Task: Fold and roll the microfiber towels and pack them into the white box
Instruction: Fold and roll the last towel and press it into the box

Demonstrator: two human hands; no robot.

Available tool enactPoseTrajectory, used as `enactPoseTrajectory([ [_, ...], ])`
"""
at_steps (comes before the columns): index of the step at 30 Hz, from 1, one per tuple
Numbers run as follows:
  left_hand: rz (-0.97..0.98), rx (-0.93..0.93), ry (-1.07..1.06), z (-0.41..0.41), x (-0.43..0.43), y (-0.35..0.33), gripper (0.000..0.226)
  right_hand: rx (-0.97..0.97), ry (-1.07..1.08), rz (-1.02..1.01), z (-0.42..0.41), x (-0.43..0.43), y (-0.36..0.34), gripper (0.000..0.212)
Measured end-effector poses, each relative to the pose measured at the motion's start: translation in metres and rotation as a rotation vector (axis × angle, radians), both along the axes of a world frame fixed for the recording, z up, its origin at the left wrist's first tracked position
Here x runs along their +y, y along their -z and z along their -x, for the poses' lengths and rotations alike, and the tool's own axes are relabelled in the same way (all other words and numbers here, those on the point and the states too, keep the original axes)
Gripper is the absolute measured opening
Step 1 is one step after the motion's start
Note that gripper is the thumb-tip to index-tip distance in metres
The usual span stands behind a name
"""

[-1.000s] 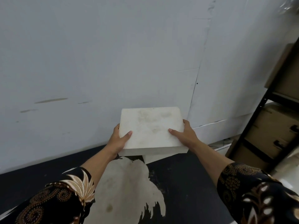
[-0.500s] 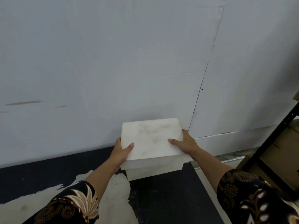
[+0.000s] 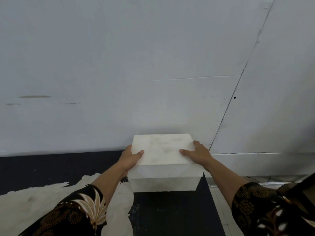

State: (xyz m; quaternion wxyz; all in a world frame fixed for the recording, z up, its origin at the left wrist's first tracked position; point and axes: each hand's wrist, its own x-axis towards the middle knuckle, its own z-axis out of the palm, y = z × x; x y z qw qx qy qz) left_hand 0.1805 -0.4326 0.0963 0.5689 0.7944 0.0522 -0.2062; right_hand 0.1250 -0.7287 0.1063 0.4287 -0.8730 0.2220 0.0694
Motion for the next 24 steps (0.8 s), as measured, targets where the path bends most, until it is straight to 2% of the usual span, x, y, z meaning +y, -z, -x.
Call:
enactPoseTrajectory([
  [2, -0.05, -0.024, 0.007, -0.001, 0.003, 0.005, 0.085, -0.021, -0.013, 0.031, -0.003, 0.002, 0.002, 0.087],
  [7, -0.062, -0.064, 0.006, 0.001, -0.007, -0.001, 0.052, -0.031, -0.029, 0.077, -0.006, -0.001, 0.003, 0.082],
  [16, -0.093, -0.159, -0.026, -0.003, -0.012, 0.002, 0.046, -0.109, 0.0, 0.111, -0.009, -0.006, 0.005, 0.063],
  [21, -0.096, -0.177, -0.013, 0.001, -0.011, 0.008, 0.045, -0.123, -0.004, 0.109, -0.008, -0.006, 0.013, 0.067],
  [24, -0.114, -0.184, -0.008, 0.004, -0.007, 0.013, 0.046, -0.108, -0.015, 0.111, -0.007, -0.004, 0.016, 0.085],
])
